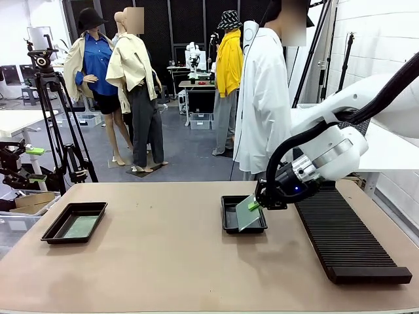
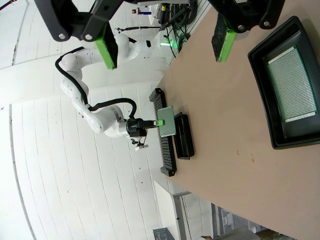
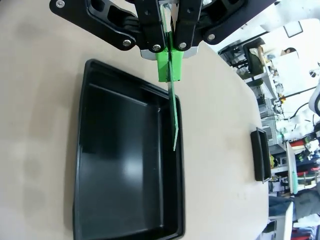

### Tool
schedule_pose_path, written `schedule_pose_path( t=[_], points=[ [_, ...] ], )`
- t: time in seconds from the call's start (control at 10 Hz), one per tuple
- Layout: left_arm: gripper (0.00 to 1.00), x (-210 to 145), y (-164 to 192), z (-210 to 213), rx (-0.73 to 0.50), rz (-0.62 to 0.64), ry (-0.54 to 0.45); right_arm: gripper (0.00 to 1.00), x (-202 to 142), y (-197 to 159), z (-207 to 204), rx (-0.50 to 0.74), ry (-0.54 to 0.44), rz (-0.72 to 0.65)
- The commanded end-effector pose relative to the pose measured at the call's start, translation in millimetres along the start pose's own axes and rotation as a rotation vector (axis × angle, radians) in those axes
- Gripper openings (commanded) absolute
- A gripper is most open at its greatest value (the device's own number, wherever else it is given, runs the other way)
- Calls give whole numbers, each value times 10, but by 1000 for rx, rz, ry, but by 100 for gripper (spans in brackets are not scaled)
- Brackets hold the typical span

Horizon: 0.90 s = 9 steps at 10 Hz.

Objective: Inspect and transfer BCBs to ESD trays.
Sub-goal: Pick up the Blank PCB from the PCB Rack and place it in the right ESD tray.

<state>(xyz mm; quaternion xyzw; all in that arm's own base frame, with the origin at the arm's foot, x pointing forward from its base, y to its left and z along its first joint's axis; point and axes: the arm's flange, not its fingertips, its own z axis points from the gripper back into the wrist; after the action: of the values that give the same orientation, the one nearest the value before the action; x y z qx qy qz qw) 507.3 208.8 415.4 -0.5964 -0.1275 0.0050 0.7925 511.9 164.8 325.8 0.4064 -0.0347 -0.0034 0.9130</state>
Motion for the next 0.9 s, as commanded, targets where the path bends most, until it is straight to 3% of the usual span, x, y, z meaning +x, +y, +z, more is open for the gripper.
schedule_pose_path(
  t=[0.0, 0.8],
  points=[
    [100, 24, -30, 1, 9, 12, -5, 0, 52, -34, -144, 29, -42, 22],
    [100, 24, -30, 1, 9, 12, -5, 0, 489, -42, -192, 85, -31, -59]
  ],
)
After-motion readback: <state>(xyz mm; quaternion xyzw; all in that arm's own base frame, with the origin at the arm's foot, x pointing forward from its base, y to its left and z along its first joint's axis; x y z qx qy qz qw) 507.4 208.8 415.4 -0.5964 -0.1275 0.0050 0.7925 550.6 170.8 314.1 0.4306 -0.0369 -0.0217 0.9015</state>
